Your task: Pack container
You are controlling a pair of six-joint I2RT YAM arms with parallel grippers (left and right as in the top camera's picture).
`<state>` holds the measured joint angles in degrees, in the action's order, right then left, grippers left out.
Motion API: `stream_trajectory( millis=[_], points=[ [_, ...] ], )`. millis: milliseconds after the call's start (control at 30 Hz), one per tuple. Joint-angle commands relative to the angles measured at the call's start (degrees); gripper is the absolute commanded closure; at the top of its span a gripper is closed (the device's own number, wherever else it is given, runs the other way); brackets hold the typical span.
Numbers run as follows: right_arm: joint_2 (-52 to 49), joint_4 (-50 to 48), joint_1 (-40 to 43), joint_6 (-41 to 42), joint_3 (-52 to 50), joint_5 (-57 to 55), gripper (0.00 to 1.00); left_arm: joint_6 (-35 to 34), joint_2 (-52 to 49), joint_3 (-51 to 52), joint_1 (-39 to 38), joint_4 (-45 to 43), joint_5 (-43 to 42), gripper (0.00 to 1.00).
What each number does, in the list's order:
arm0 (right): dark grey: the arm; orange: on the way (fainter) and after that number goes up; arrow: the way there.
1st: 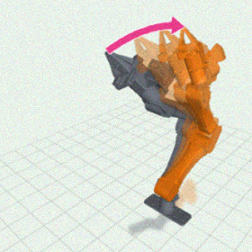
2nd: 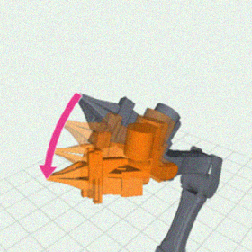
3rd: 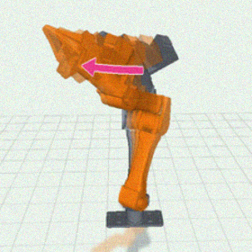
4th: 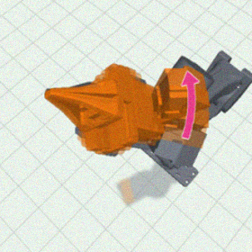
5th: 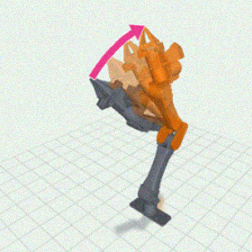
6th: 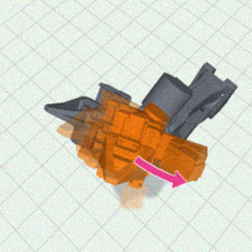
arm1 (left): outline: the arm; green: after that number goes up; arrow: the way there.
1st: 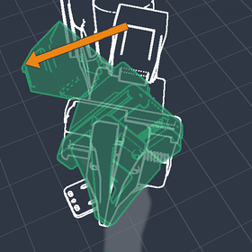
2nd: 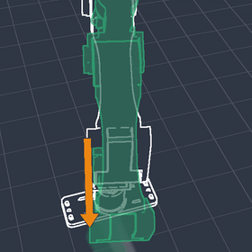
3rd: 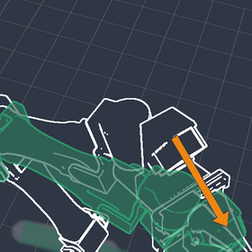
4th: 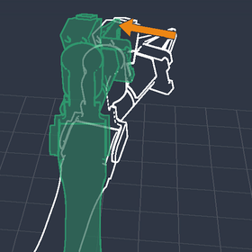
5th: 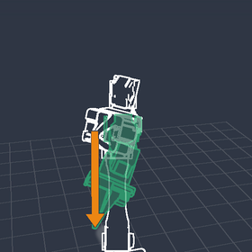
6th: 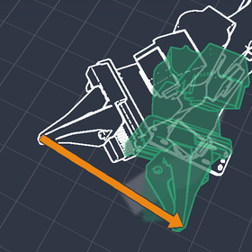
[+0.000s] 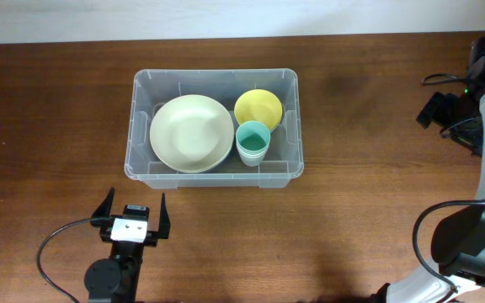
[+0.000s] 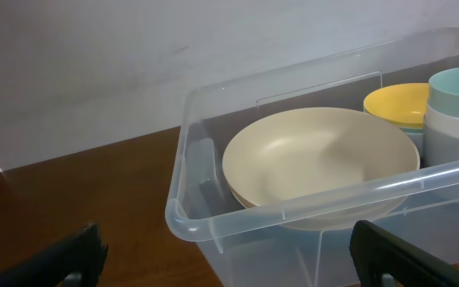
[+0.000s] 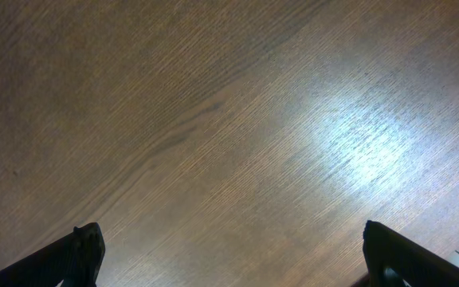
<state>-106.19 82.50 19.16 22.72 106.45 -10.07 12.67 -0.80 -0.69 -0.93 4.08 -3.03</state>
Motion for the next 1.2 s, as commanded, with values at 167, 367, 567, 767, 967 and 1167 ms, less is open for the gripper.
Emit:
stream_trajectory(
  millis=[167,367,567,767,967,1167],
  points=[
    [-0.11,0.0,0.37,0.44,-0.07,-0.72,0.01,0.72,0.5,0.17,0.35,0.33,-0.22,0.0],
    [-0.11,0.0,0.37,0.44,-0.07,-0.72,0.01,0.72,0.5,0.17,0.35,0.33,-0.24,0.0],
    [-0.15,0.0,0.37,0.42,-0.09,-0.74,0.01,0.7,0.5,0.17,0.35,0.33,-0.24,0.0],
    [2.19,-0.26,0.31,0.22,-0.09,-2.21,0.01,0.72,0.5,0.17,0.35,0.33,-0.24,0.0],
    [11.45,-6.64,-0.52,0.24,-2.86,-1.53,0.01,0.7,0.5,0.17,0.35,0.33,-0.22,0.0],
    [28.44,-28.33,-6.27,0.22,-20.85,-1.11,0.01,0.72,0.5,0.17,0.35,0.31,-0.24,0.0]
  ],
)
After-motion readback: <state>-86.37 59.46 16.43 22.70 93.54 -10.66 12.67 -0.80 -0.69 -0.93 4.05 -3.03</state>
